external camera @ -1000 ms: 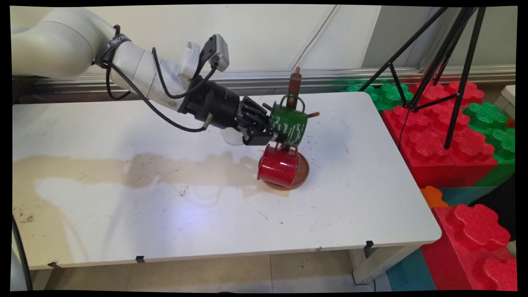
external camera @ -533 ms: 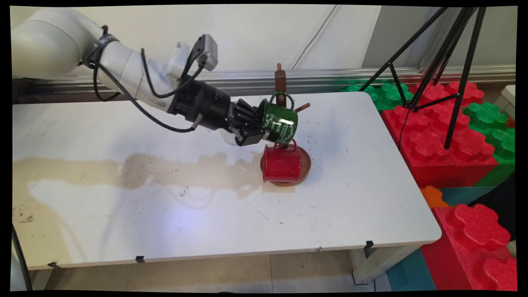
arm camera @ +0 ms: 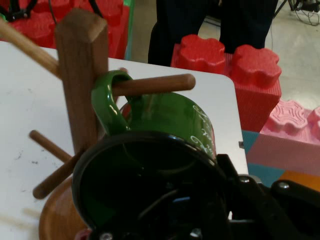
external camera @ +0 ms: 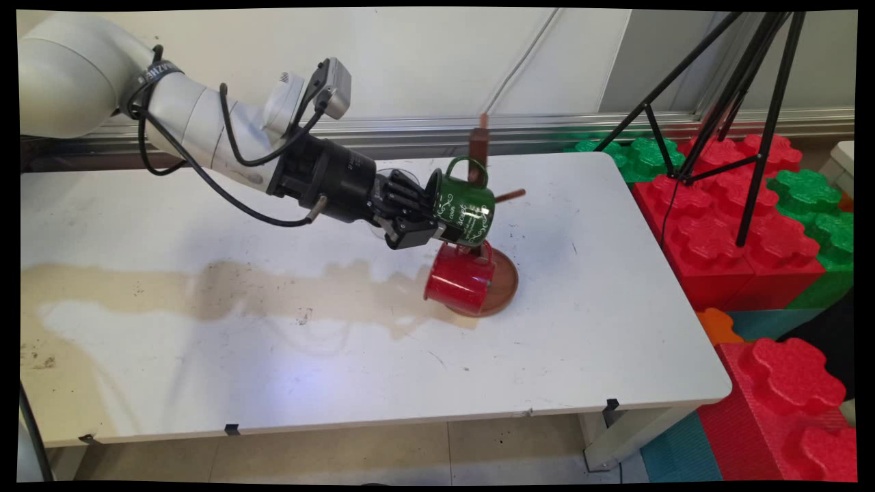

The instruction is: Place the picked object on the table

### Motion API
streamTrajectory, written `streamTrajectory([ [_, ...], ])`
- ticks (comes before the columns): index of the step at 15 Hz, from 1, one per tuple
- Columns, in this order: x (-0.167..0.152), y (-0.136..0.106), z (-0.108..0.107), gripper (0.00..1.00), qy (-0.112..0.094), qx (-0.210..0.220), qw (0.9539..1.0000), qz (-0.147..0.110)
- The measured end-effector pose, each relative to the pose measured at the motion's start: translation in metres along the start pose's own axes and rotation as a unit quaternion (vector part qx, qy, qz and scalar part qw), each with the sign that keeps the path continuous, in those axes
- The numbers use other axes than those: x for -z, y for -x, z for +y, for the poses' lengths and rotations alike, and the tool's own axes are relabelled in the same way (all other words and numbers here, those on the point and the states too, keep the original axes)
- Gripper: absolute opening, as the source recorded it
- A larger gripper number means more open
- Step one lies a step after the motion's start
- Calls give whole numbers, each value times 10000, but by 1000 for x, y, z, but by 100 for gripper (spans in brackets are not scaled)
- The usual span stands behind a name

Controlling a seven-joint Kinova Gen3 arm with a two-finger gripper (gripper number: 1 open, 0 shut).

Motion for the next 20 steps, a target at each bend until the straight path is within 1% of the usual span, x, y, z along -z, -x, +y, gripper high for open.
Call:
streamTrajectory([
  [10,-8,-12,20,0,-89,88,9998,166],
  [20,6,-20,38,0,-81,266,9994,183],
])
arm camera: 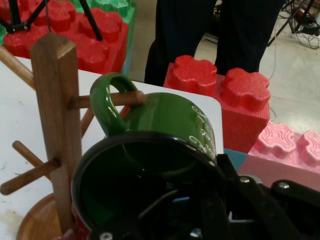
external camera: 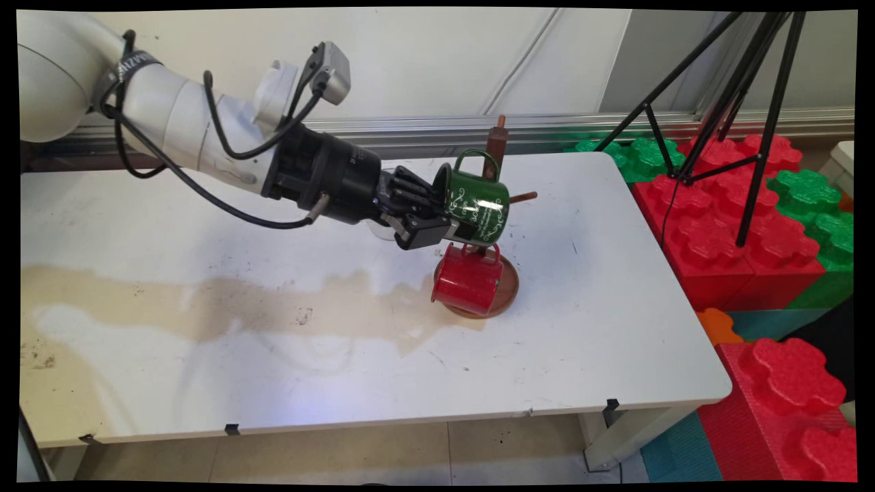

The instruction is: Place the picked object on the table

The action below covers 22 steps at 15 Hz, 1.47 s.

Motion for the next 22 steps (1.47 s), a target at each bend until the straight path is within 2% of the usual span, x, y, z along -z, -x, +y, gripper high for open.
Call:
streamTrajectory([
  [7,10,-3,15,0,124,44,9999,-26],
  [12,12,-5,24,0,222,-121,9996,-91],
  [17,17,-2,35,0,384,-631,9965,-386],
  [21,25,0,39,0,326,-1011,9921,-674],
  [22,29,1,40,0,267,-1176,9895,-800],
])
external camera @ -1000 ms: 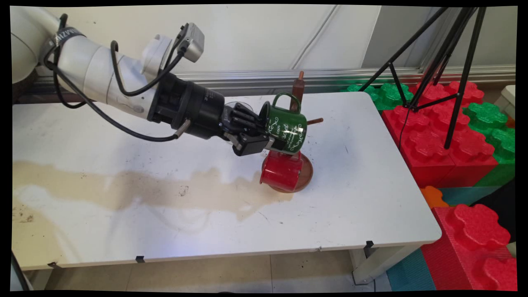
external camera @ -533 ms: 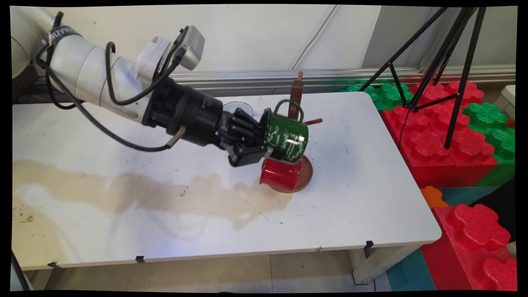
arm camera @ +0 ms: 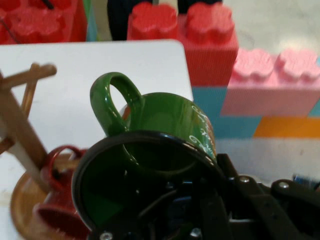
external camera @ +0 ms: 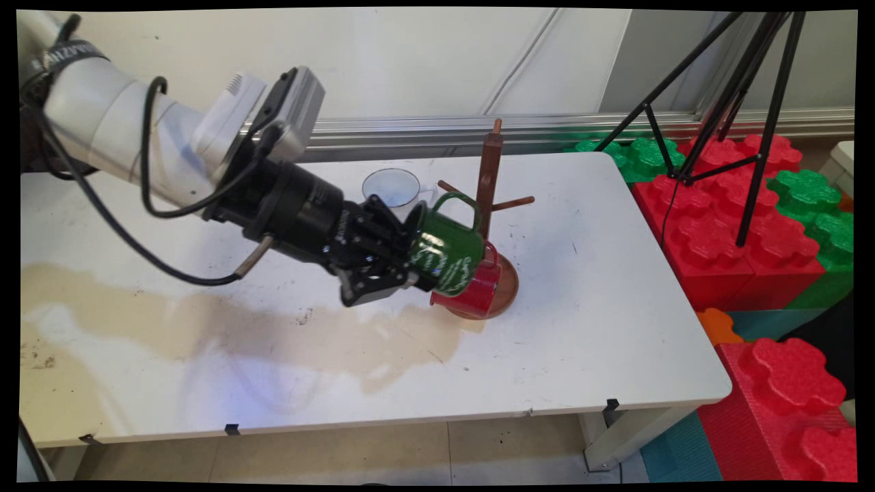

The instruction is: Place the picked object on the table

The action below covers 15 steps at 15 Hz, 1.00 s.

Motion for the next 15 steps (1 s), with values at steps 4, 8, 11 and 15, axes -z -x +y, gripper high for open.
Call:
streamTrajectory([
  [4,14,3,2,0,-262,-467,9976,-450],
  [8,37,10,-2,0,-755,-961,9860,-1133],
  [11,48,17,-14,0,-1115,-1209,9726,-1645],
  [15,54,33,-36,0,-1467,-1324,9522,-2330],
])
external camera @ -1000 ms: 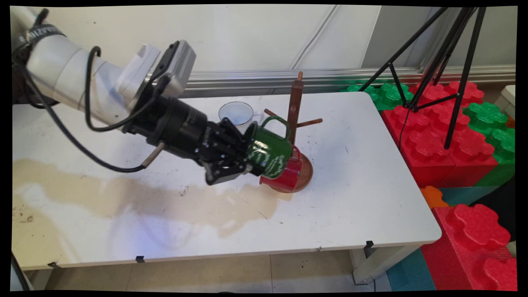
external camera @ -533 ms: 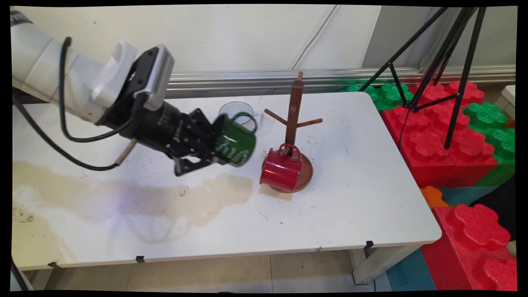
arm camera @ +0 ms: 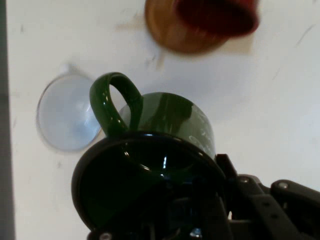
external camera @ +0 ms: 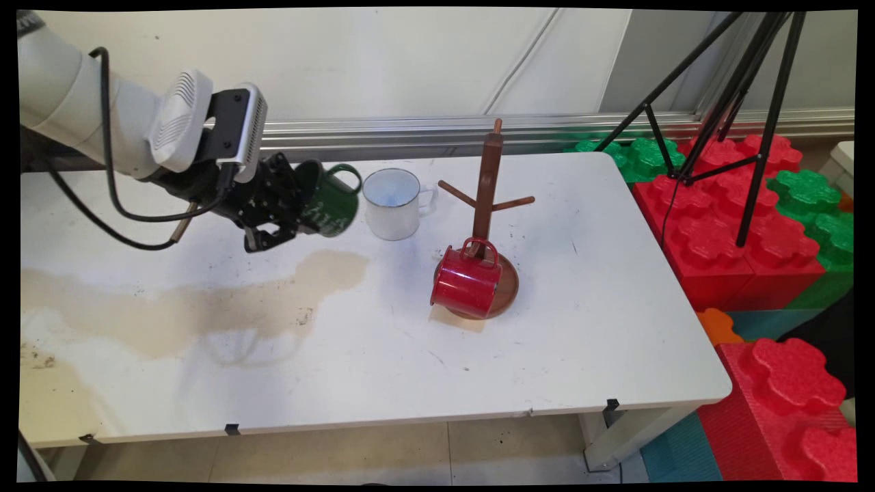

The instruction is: Place the picked object on the table

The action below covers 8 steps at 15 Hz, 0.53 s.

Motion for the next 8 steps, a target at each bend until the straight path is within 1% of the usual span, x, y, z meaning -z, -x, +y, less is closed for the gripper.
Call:
streamTrajectory([
  [1,-4,4,-3,0,-30,-33,9999,-149],
  [4,-14,12,-12,0,-112,-58,9988,-476],
  [5,-18,16,-16,0,-148,-52,9980,-614],
  [8,-30,23,-24,0,-205,43,9955,-919],
])
